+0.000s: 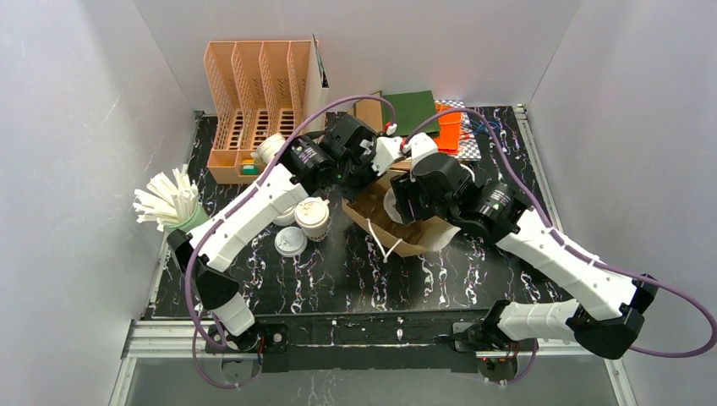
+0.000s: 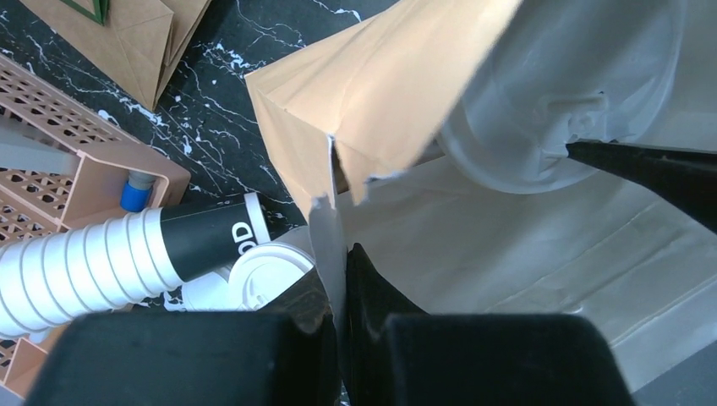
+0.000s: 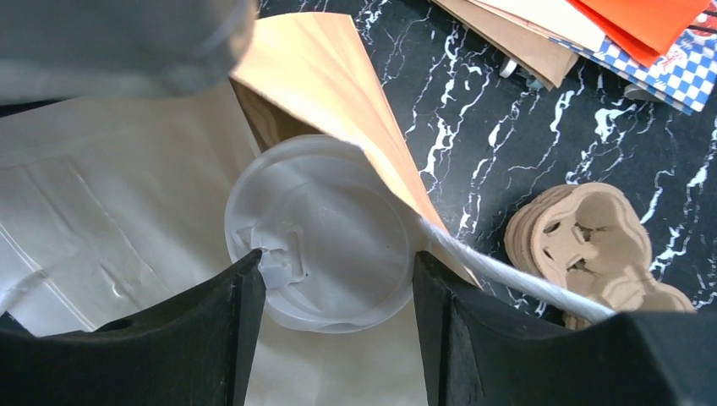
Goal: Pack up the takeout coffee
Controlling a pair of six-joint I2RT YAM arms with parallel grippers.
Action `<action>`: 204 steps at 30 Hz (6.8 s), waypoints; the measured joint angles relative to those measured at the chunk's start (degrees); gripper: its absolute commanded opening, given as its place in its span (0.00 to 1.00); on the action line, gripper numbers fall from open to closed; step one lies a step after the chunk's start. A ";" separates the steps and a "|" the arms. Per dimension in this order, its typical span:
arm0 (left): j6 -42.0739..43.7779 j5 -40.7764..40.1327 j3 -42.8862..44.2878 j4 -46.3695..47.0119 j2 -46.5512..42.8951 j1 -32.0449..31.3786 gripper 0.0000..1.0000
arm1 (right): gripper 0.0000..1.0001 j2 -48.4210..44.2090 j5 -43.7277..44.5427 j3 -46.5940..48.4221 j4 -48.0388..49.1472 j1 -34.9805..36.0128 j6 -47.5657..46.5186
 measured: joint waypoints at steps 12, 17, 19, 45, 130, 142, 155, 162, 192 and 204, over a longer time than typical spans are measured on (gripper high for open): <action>-2.47 2.27 -4.55 1.66 -0.72 0.81 0.00 | 0.03 -3.91 -0.85 -9.03 6.97 0.70 1.73; -7.74 2.32 -1.68 5.77 -0.70 4.52 0.00 | 0.04 -4.48 -4.26 -11.32 2.10 2.19 1.03; -9.46 2.75 0.00 6.91 -0.68 6.60 0.00 | 0.04 -4.28 -4.94 -12.07 0.90 2.45 0.48; -2.16 11.17 7.08 5.14 2.60 4.11 0.00 | 0.01 2.16 6.14 -9.55 3.50 2.43 -7.48; -10.78 16.00 2.60 2.49 6.49 7.15 0.00 | 0.02 6.51 1.57 -14.71 4.28 0.55 -7.10; -10.86 14.10 5.51 0.79 8.13 7.65 0.00 | 0.01 9.81 -1.60 -14.53 0.90 -2.60 -4.72; -11.61 13.97 5.77 0.20 8.70 8.37 0.00 | 0.01 12.81 -0.61 -14.16 1.22 -4.50 -4.42; -11.65 13.29 5.70 -0.26 8.70 8.74 0.00 | 0.06 14.86 0.02 -12.55 1.51 -4.79 -5.46; -13.86 8.11 16.98 -3.63 19.78 9.11 0.00 | 0.98 16.44 -7.30 24.15 -16.20 -5.14 -4.63; -16.22 1.07 22.25 -4.63 24.90 9.62 0.29 | 0.95 16.26 -11.17 33.97 -8.00 -5.09 -7.23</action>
